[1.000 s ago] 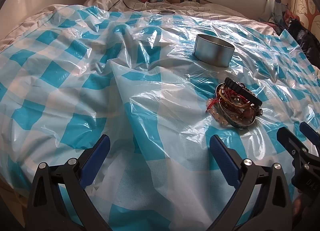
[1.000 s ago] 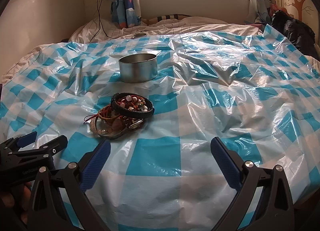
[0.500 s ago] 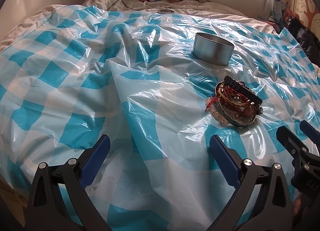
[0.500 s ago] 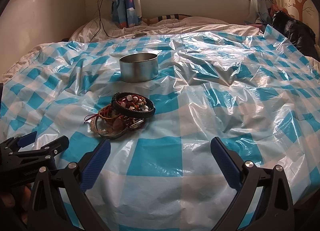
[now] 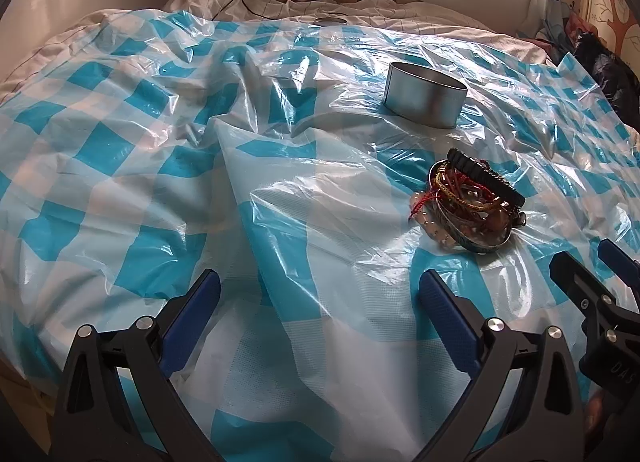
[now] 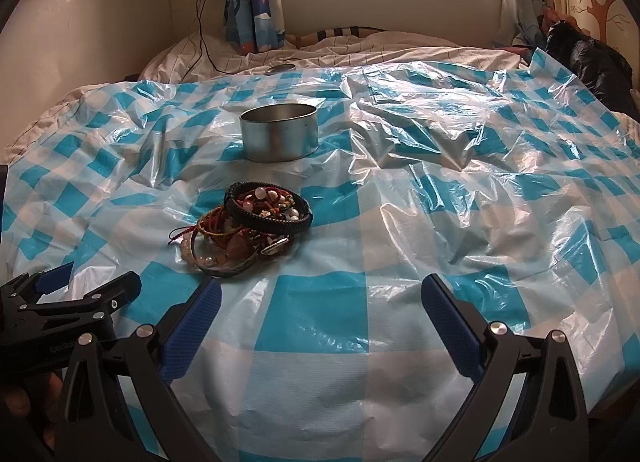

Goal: Organize jewelry

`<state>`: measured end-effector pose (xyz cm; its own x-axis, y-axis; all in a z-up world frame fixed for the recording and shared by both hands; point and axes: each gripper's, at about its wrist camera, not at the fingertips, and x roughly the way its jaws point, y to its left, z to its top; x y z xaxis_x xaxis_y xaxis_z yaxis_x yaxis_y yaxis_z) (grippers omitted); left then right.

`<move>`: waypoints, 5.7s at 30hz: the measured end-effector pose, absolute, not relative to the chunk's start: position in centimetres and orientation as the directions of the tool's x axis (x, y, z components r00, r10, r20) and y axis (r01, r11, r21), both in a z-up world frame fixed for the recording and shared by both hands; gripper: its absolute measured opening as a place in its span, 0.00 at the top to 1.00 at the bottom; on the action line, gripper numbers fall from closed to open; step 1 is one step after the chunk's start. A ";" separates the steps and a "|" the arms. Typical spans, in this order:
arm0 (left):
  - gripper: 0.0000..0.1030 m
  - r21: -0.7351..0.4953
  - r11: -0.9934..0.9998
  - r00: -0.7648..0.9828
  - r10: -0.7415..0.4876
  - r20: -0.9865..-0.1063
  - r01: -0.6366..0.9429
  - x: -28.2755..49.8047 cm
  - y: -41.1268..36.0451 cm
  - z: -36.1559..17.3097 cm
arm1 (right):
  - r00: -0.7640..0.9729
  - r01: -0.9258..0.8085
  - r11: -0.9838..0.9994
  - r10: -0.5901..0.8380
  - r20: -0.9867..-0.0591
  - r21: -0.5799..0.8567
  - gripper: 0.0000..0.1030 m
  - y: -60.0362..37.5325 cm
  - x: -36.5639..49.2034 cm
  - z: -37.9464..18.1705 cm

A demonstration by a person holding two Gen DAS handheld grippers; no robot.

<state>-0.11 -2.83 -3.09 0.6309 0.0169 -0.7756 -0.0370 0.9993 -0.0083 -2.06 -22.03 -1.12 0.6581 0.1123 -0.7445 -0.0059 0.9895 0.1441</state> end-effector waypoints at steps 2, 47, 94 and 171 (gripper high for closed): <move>0.07 -0.008 0.999 0.631 0.017 -0.775 -0.037 -0.1 -2.9 -3.1 | 0.659 -0.005 0.990 0.112 -0.744 0.144 0.07 -22.0 -2.0 -1.1; 0.07 -0.020 1.000 0.680 -0.011 -0.733 -0.005 6.5 -2.5 0.1 | 0.440 -0.548 0.828 0.407 -0.801 0.120 0.63 -18.7 7.2 -1.8; 0.95 -0.274 0.904 0.525 -0.415 -0.743 0.327 7.3 -8.1 -2.8 | 0.455 -0.149 0.535 0.784 -0.423 0.832 0.89 -28.8 14.3 -2.3; 0.95 -0.215 0.931 0.529 -0.347 -0.775 0.296 15.6 -5.9 -2.2 | 0.466 0.018 0.762 0.567 -0.679 0.648 0.54 -30.1 17.4 -4.0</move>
<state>15.63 -5.94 -2.20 0.5290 -0.3468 -0.7745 0.2960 0.9308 -0.2146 17.42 -30.14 -4.03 0.4661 0.5668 -0.6793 0.0176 0.7617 0.6476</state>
